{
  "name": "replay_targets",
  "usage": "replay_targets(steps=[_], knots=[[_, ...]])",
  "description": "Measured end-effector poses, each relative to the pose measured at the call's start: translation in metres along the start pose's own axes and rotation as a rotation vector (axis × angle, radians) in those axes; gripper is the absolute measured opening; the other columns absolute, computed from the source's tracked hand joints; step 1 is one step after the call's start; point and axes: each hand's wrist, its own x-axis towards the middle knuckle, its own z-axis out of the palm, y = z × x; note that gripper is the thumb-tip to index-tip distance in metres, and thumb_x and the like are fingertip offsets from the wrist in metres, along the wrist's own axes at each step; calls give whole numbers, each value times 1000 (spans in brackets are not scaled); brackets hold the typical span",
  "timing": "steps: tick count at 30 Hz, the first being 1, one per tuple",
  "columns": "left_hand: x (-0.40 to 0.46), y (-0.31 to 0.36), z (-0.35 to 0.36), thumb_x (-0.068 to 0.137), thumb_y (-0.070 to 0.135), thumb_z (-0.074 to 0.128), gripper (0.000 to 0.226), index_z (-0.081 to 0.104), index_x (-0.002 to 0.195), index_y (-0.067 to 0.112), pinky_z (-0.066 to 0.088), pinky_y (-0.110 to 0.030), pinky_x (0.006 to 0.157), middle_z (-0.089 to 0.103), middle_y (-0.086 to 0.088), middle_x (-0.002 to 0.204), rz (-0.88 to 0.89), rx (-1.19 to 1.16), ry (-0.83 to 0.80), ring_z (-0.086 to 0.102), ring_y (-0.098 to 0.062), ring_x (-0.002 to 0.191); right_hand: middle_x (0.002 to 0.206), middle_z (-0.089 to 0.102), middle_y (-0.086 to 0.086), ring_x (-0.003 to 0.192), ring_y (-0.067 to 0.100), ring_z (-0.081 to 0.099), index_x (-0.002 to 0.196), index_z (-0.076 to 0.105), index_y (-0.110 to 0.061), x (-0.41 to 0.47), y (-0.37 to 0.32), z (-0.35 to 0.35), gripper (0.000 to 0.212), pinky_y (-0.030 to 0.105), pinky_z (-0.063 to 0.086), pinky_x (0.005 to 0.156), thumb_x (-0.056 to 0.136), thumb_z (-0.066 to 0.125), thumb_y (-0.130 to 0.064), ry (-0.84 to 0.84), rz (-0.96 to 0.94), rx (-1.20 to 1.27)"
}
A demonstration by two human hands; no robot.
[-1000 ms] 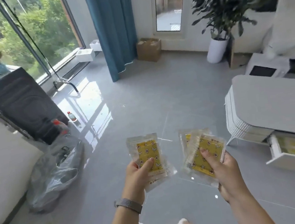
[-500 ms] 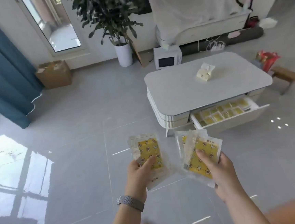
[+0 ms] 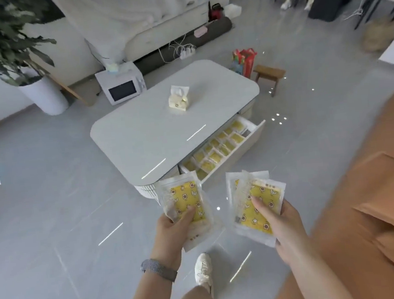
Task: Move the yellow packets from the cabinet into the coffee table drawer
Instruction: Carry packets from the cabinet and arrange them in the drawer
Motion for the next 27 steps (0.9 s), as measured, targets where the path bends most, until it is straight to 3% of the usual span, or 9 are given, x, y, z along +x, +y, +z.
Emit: replay_targets(steps=[4, 8, 11, 15, 20, 25, 27], knots=[[63, 22, 52, 88, 5, 65, 18, 68, 106, 6, 59, -42, 76, 75, -11, 99, -8, 32, -46, 73, -28, 89, 93, 76, 8, 80, 19, 74, 102, 68, -8, 55, -38, -8, 23, 24, 57, 57, 81, 75, -14, 64, -13, -1], [115, 37, 121, 87, 5, 67, 17, 70, 104, 8, 57, -48, 82, 76, -9, 98, -34, 102, -110, 72, -31, 92, 94, 76, 9, 87, 25, 74, 99, 71, -9, 99, -71, -33, 32, 35, 59, 72, 70, 79, -21, 142, -22, 2], [147, 41, 182, 86, 5, 68, 19, 71, 105, 8, 56, -50, 85, 76, -8, 99, -50, 149, -159, 72, -30, 93, 92, 76, 8, 86, 26, 74, 98, 72, -9, 137, -98, -61, 24, 40, 58, 78, 76, 79, -16, 204, -20, 14], [186, 37, 265, 85, 5, 70, 17, 72, 101, 12, 57, -47, 82, 76, -5, 97, -50, 176, -175, 73, -27, 91, 92, 77, 6, 86, 25, 74, 99, 72, -9, 196, -136, -108, 27, 39, 58, 78, 75, 81, -19, 245, 6, -3], [223, 37, 364, 83, 2, 72, 19, 71, 98, 13, 59, -29, 62, 77, 1, 88, 32, 184, -153, 74, -15, 79, 92, 77, 7, 86, 25, 74, 100, 71, -8, 263, -197, -164, 27, 40, 59, 79, 75, 80, -16, 235, 22, -35], [254, 45, 433, 84, 4, 71, 17, 72, 95, 17, 60, -34, 70, 77, 3, 89, 42, 200, -143, 74, -17, 84, 91, 77, 6, 83, 23, 74, 98, 71, -10, 324, -247, -198, 23, 34, 60, 71, 77, 79, -14, 206, 57, -44], [272, 49, 445, 84, 5, 72, 16, 72, 97, 16, 59, -37, 74, 77, 1, 91, 22, 198, -110, 74, -19, 86, 92, 77, 7, 85, 24, 74, 99, 71, -10, 353, -259, -202, 23, 38, 59, 77, 78, 78, -15, 195, 90, -43]])
